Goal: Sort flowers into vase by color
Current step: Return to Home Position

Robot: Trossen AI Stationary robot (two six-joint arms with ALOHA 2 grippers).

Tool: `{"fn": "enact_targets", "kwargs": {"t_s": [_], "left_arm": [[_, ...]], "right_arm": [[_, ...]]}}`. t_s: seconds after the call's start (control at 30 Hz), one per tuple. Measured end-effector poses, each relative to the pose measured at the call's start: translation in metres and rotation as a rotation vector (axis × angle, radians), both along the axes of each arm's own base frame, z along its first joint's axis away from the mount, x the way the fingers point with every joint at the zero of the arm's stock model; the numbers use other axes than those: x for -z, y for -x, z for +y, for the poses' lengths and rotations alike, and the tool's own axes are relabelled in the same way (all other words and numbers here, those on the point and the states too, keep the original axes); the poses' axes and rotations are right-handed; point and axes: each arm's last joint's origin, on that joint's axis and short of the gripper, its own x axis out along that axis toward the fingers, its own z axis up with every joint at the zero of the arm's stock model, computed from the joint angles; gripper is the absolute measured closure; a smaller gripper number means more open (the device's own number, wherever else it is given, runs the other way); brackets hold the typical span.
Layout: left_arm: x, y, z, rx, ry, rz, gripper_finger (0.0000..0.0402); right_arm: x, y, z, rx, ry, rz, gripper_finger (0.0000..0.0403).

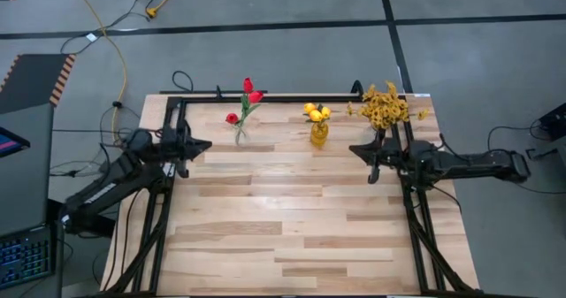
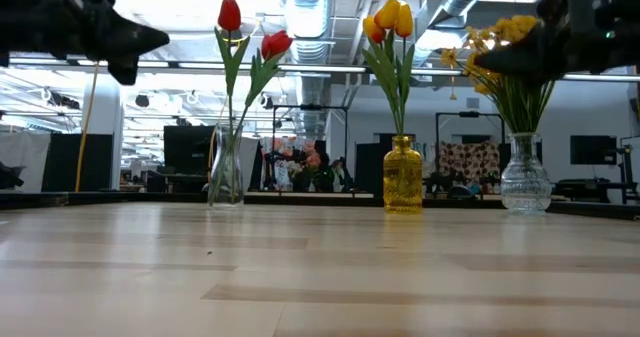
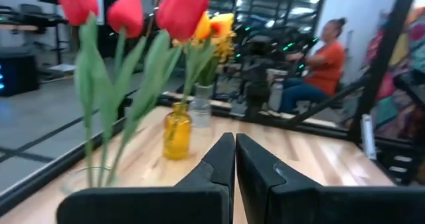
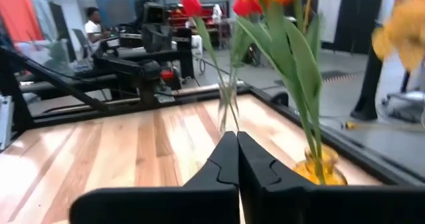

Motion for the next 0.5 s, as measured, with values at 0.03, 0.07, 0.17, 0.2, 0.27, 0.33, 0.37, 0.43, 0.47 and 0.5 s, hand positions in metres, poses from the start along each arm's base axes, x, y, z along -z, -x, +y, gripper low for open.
{"fn": "enact_targets", "kwargs": {"t_s": [0.03,0.07,0.17,0.2,0.27,0.33,0.37,0.43,0.47,0.5], "left_arm": [[0.005,-0.001,0.001,0.014,0.003,-0.011,0.0401],[0.009,-0.003,0.001,0.028,0.002,-0.021,0.0401],[0.020,-0.007,0.002,0.052,-0.010,-0.032,0.0401],[0.023,-0.008,0.002,0.054,-0.025,-0.039,0.0401],[0.031,-0.010,0.002,0.061,-0.057,-0.054,0.0401],[0.036,-0.012,0.001,0.076,-0.101,-0.073,0.0401],[0.037,-0.013,0.001,0.084,-0.119,-0.080,0.0401],[0.036,-0.013,-0.001,0.093,-0.174,-0.079,0.0401],[0.036,-0.014,-0.002,0.095,-0.203,-0.072,0.0401],[0.037,-0.014,-0.002,0.100,-0.230,-0.064,0.0401]], "right_arm": [[0.003,0.000,-0.001,0.008,-0.012,0.004,0.0386],[0.007,0.000,-0.002,0.010,-0.026,0.006,0.0385],[0.020,0.000,-0.003,-0.004,-0.058,-0.003,0.0368],[0.024,0.000,-0.003,-0.005,-0.070,-0.010,0.0363],[0.034,0.001,-0.003,-0.006,-0.086,-0.023,0.0359],[0.036,0.001,-0.003,-0.005,-0.104,-0.004,0.0366],[0.038,0.001,-0.003,-0.004,-0.106,0.011,0.0372],[0.037,0.001,-0.003,-0.005,-0.098,0.008,0.0384],[0.037,0.001,-0.003,-0.006,-0.092,0.010,0.0386],[0.037,0.001,-0.003,-0.008,-0.084,0.009,0.0386]]}}
